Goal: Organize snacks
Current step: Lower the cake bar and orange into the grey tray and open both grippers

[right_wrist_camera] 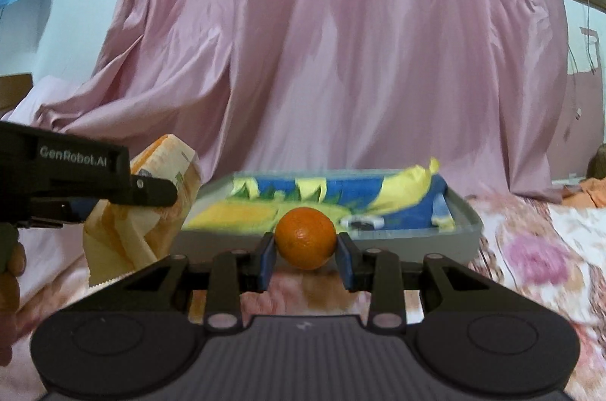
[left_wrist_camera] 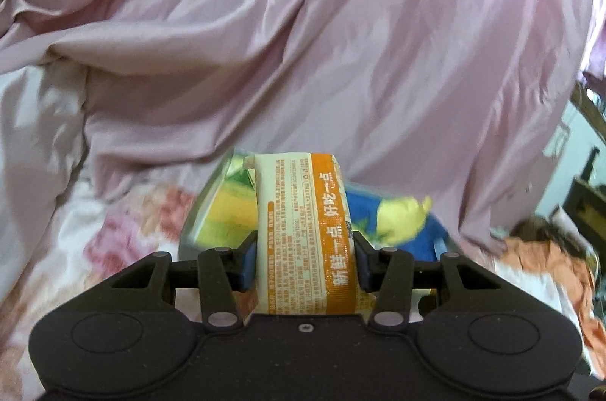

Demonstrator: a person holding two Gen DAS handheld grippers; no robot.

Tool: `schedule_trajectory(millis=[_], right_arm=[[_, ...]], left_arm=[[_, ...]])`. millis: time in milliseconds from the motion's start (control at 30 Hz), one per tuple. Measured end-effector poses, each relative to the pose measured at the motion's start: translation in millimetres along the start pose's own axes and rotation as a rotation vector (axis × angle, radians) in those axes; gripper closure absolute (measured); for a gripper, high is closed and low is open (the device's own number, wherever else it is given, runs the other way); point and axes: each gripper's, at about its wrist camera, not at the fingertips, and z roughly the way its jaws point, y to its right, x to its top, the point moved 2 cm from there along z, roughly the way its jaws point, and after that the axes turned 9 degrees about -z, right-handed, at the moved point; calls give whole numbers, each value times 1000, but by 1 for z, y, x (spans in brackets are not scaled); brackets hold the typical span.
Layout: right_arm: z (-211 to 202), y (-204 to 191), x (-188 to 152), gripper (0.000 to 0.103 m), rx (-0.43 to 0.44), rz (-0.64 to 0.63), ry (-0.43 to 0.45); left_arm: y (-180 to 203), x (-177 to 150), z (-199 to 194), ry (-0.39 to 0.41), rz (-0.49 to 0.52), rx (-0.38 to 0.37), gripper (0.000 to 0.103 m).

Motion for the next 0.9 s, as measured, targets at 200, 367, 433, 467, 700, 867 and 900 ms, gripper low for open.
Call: schedule_trajectory(millis=[200,367,433,467,700,867,900], right_arm=[[47,6,11,64,-22,2,21],[69,5,6,64,-27,-3,1],[75,5,4,64,-28,-5,-9],[78,5,3,64,-27,-3,-15],[82,2,-1,59,-31,-3,-23],[79,2,1,45,-33,-1,-17],[77,3,1,43,-45,-4,-26]], left_arm=[[-6,25,50,49,-52,2,52],[-19,25,80,22,-80,35,52],[-24,23,88,15,-90,43,52],[-25,22,91,12,-91,45,52],[-27,19,92,15,-93,48,53],[-27,18,89,33,-82,66,25],[-28,18,88,34,-80,68,24]])
